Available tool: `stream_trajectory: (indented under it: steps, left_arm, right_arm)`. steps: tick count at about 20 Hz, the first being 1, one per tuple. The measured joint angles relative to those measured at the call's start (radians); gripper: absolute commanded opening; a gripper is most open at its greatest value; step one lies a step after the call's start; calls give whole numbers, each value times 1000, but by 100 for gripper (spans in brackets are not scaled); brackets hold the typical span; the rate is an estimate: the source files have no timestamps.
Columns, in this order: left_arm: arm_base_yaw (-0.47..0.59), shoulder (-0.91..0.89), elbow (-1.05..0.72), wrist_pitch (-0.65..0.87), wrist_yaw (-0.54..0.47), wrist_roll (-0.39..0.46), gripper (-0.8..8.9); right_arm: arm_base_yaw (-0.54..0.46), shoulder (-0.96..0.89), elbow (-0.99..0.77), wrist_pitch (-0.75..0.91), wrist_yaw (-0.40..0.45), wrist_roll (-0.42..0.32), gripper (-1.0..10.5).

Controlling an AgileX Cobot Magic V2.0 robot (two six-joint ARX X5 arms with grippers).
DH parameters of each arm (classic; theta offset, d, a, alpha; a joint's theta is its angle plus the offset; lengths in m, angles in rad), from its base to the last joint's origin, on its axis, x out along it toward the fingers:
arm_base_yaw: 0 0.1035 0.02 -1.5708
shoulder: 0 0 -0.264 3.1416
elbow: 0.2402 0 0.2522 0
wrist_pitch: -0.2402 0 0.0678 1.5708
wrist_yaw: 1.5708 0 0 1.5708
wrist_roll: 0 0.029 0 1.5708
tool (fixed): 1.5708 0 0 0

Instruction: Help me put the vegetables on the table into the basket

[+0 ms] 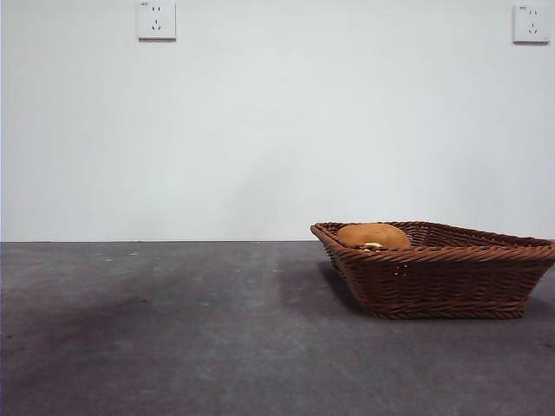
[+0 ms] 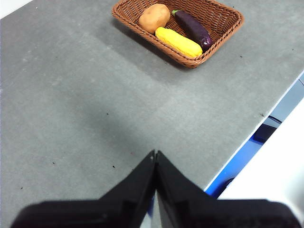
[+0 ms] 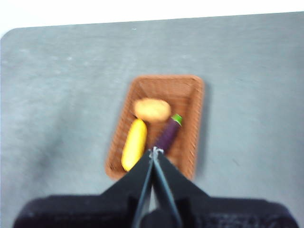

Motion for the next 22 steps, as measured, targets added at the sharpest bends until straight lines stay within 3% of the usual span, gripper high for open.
stream_trajectory:
  steps: [6, 18, 22]
  left_arm:
    - [0, 6, 0, 0, 0, 0, -4]
    - [-1, 38, 0, 0, 1, 0, -4]
    - [68, 6, 0, 0, -4, 19, -4]
  right_arm:
    - [1, -95, 5, -43, 286, -8, 0]
    - [1, 116, 5, -43, 295, -8, 0]
    - [1, 232, 5, -43, 303, -8, 0]
